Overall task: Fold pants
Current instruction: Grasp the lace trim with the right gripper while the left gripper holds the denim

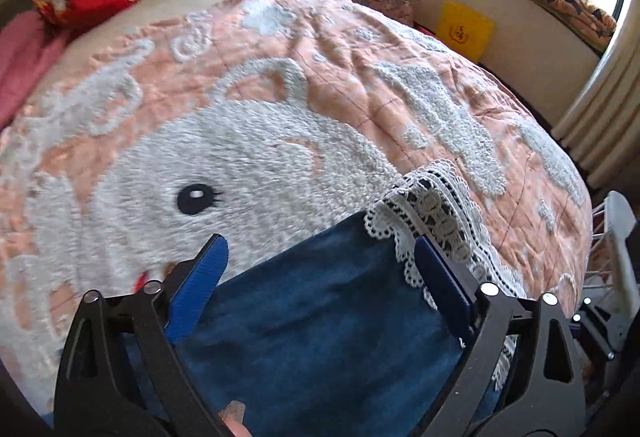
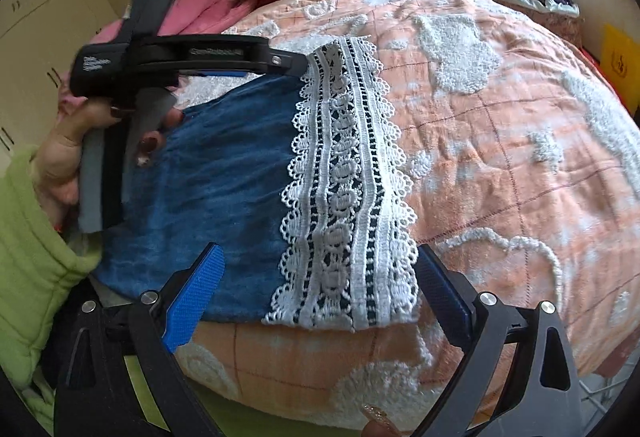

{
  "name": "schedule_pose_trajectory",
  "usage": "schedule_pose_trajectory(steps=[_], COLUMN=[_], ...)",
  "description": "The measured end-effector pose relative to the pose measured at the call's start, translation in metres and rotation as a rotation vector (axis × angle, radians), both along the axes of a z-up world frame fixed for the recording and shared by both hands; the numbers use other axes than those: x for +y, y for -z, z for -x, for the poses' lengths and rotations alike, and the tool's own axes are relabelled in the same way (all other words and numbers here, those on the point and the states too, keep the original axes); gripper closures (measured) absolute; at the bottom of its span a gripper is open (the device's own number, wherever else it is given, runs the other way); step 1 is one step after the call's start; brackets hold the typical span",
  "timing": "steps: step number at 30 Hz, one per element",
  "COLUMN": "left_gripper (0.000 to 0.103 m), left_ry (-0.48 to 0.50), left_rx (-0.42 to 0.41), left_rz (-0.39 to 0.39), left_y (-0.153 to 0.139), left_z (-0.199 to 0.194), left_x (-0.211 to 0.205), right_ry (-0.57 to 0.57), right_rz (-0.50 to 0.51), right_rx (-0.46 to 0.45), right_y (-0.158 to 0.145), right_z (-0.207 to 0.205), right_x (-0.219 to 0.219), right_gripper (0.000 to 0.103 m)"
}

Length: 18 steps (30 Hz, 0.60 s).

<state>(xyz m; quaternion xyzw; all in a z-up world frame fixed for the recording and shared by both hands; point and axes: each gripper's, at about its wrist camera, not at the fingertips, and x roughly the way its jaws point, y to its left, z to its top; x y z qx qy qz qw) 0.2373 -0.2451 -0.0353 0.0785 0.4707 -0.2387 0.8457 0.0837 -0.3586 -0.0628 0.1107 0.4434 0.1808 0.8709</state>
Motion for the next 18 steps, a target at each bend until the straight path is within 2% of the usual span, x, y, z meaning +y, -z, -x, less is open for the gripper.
schedule_pose_trajectory(steps=[1,2,3,6,10,14,16,18], left_gripper=[0.035,0.039,0.04,0.047,0.047,0.047,0.052,0.067], left_ry=[0.011,0.025,0.026,0.055,0.07,0.046,0.049,0.057], left_rx=[0.027,0.067,0.076,0.053,0.049,0.038,0.024,0.022], left_rz=[0.001,-0.003,-0.006,0.011,0.039,-0.002,-0.006,0.016], left_y=[0.007,0.015,0.018,0.017,0.018,0.022,0.022,0.02], left_z=[-0.004,-0.007,-0.007,-0.003,-0.003,-0.003,-0.001,0.002], left_x=[-0.003,-0.006,-0.007,-0.01,-0.007,-0.014,-0.018,-0.017], right_ry=[-0.002,-0.005,-0.009,-0.034,-0.04,-0.051,-0.055,-0.058], right_rz=[-0.016,-0.041,-0.059,-0.071,-0.098,-0.128,-0.129,-0.137], right_rx=[-0.003,0.0,0.002,-0.012,-0.009,-0.014,-0.016,-0.017], right_y=[0.0,0.001,0.0,-0.003,0.0,0.002,0.003,0.002], right_z=[-0.001,-0.002,-0.002,-0.003,-0.008,-0.014,-0.017,-0.017], right_x=[0.0,-0.001,-0.002,-0.003,-0.004,-0.005,-0.005,-0.007], right_gripper=[0.008,0.008,0.01,0.024,0.037,0.05,0.056,0.061])
